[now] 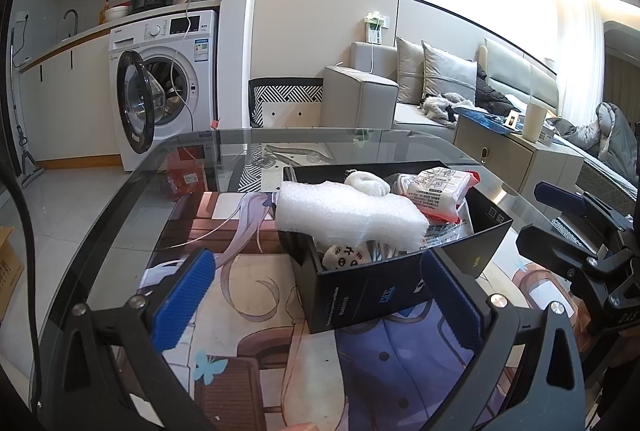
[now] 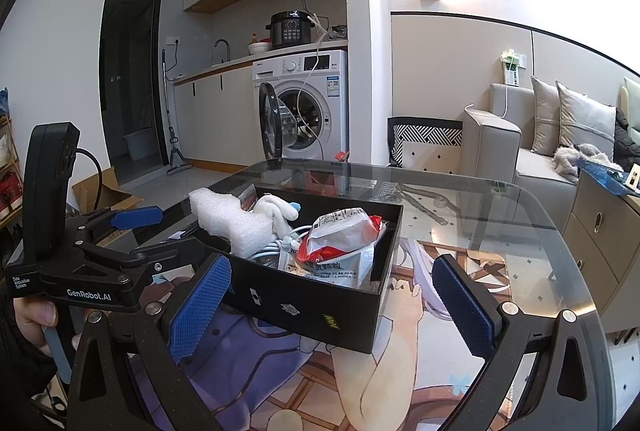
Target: Organize soft objects
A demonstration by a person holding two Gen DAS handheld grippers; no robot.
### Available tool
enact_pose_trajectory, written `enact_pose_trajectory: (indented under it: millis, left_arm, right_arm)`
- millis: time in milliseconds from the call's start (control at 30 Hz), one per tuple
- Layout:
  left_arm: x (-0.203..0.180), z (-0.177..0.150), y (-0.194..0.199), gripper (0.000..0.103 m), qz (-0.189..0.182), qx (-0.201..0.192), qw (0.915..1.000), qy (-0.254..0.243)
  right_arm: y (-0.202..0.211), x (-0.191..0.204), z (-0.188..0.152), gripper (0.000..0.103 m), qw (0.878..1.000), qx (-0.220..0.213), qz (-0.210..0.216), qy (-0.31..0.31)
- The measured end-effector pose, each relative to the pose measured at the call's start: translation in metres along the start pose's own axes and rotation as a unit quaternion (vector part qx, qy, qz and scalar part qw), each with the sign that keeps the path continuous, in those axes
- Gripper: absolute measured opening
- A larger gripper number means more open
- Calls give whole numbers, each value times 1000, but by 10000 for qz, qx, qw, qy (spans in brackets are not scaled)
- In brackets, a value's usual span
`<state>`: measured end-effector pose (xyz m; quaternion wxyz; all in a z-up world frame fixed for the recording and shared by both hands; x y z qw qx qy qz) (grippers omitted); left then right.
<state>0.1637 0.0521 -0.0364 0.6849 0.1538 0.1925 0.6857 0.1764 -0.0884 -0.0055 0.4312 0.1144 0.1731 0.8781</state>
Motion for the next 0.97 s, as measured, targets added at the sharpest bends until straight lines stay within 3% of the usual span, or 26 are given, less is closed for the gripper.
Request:
enact_pose_trajectory:
  millis: [967]
  left_arm:
    - [1, -1, 2, 103, 12, -10, 10000, 36]
  right_arm:
    - [0, -4, -1, 103, 10000, 11, 2, -44]
Point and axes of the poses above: each gripper's, at about its wrist camera, not at the fingertips, and y roughly against the way its jaws point, x to its left, z to its top, the point moved 10 cm from there along -y, roughly the way its jaws point, and after that the axes turned 3 degrees about -y, right-handed, at the moved point
